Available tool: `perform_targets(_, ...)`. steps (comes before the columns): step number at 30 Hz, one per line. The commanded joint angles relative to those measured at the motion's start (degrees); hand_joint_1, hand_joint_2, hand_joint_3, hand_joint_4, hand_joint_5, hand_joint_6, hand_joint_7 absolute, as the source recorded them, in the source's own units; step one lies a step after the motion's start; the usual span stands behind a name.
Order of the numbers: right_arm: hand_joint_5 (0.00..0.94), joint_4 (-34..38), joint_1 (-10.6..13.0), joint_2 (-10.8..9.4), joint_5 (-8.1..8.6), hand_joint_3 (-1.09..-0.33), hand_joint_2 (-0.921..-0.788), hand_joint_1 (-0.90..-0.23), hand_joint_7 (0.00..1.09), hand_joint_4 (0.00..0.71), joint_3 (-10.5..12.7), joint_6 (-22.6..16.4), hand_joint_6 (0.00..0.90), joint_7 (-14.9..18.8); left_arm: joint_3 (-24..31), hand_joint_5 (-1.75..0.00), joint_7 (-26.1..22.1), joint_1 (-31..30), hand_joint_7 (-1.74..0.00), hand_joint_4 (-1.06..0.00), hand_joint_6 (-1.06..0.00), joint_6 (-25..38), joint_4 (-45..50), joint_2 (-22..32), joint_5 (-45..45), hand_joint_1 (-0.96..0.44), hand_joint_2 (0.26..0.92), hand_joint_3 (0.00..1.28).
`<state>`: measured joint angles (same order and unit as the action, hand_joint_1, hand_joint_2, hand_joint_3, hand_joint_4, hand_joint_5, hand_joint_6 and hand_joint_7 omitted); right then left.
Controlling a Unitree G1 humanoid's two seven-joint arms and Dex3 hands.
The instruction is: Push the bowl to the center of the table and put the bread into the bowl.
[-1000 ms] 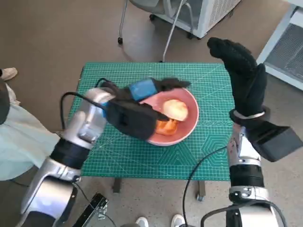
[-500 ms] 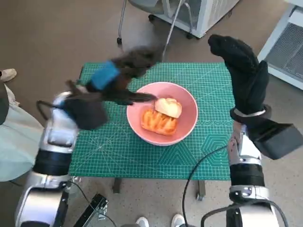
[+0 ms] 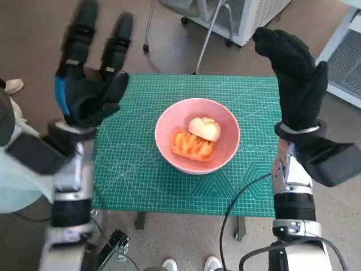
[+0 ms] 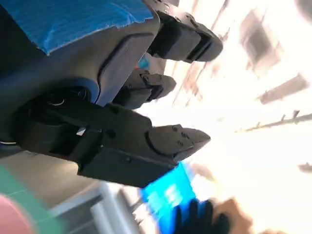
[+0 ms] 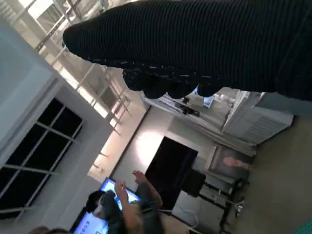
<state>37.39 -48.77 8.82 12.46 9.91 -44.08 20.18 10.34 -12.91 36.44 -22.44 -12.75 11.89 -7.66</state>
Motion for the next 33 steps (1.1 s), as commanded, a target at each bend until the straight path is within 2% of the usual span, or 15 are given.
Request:
perform_targets(1,0.009,-0.36,-0.01,0.72,-1.44,-0.646,-0.921,-0.591,0.76,0.375,-0.26,1.0,0.08,-1.19,-0.88,-0.87,1.48,-0.92,-1.05,-0.02,-0.07,-1.23,0.61,0.87,2.89,0.11,0.488,1.07)
perform_targets(11,0.007,-0.35,-0.02,1.46,-2.63,-0.648,-0.921,-0.583,0.75,0.374,-0.38,0.48,0.084,-1.81,-1.96,-0.75,1.0,-1.48,-0.97,-0.1,-0.13,-2.88,-2.13,0.95,3.14,0.1,0.525,0.99)
perform_targets(16,0.007,-0.1,-0.05,1.63,-2.88,-0.648,-0.921,-0.585,0.75,0.373,-0.56,0.07,0.083,-1.98,-2.21,-0.72,1.87,-1.8,-0.95,-0.13,-0.14,-3.79,-2.52,0.81,3.83,0.11,0.483,1.08)
perform_targets(24,0.006,0.62,0.02,1.61,-2.66,-0.647,-0.921,-0.587,0.74,0.373,-0.56,-0.64,0.085,-1.55,-2.57,-0.71,3.5,-1.84,-0.94,-0.15,-0.14,-5.88,-3.68,0.47,4.92,0.09,0.452,1.14)
perform_targets(33,0.003,0.57,0.4,1.5,-2.19,-0.647,-0.921,-0.585,0.74,0.368,-0.61,-0.78,0.089,-1.27,-3.1,-0.74,4.47,-1.71,-0.93,-0.18,-0.16,-8.2,-5.73,-0.06,5.32,0.07,0.476,1.08)
